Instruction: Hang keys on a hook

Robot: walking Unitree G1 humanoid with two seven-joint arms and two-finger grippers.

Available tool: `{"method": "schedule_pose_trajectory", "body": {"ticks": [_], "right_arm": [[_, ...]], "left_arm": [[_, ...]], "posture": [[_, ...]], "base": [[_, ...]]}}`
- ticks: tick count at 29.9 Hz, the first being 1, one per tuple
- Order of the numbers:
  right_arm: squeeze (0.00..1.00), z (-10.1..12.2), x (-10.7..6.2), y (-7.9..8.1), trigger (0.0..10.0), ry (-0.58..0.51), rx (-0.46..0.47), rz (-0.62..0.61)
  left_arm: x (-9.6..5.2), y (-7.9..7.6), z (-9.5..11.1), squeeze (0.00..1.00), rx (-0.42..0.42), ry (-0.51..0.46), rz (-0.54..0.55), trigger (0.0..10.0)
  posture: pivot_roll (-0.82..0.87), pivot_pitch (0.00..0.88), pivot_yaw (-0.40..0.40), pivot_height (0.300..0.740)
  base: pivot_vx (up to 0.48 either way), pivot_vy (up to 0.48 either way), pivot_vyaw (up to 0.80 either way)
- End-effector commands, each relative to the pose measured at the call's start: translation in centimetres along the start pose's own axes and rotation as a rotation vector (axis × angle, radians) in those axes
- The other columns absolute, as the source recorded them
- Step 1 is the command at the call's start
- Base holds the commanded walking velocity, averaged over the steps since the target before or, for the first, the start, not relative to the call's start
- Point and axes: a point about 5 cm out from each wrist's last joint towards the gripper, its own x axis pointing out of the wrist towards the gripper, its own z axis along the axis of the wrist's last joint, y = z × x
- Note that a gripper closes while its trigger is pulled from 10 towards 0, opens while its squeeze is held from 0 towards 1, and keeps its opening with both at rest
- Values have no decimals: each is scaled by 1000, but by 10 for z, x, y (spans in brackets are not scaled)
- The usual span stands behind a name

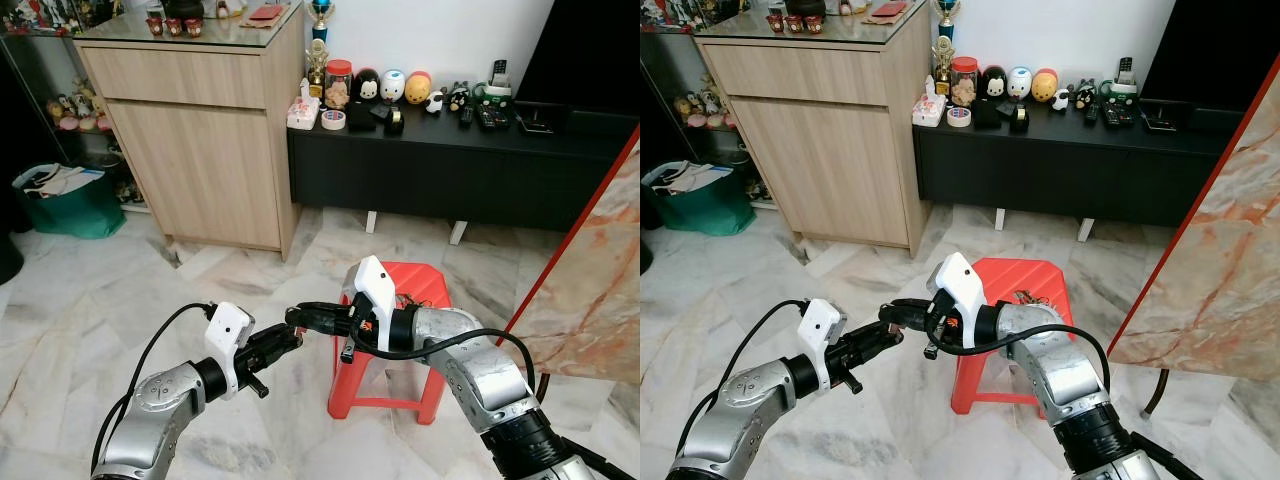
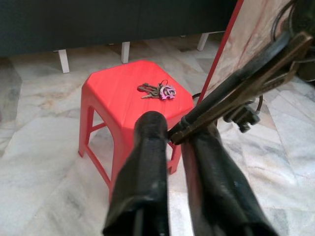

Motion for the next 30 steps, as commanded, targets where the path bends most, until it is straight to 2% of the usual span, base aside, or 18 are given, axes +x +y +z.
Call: {"method": "schedule_pose_trajectory", "body": {"ticks": [1,19,30], "right_arm": [[0,2,1,-1,10000,1,-18,1],[0,-1,-2,-5,10000,15,-25,-25],[0,-6,-24,-27,10000,86,-70,-126]], "left_arm": [[0,2,1,0,10,-4,-1,0],[-3,1,-2,0,2,2,-13,0],[-11,9,-4,0,12,23,12,0]], "posture": [[49,29,-51,740],[53,31,-47,740],[52,29,-43,740]], "base": [[0,0,0],[0,0,0],[0,0,0]]}}
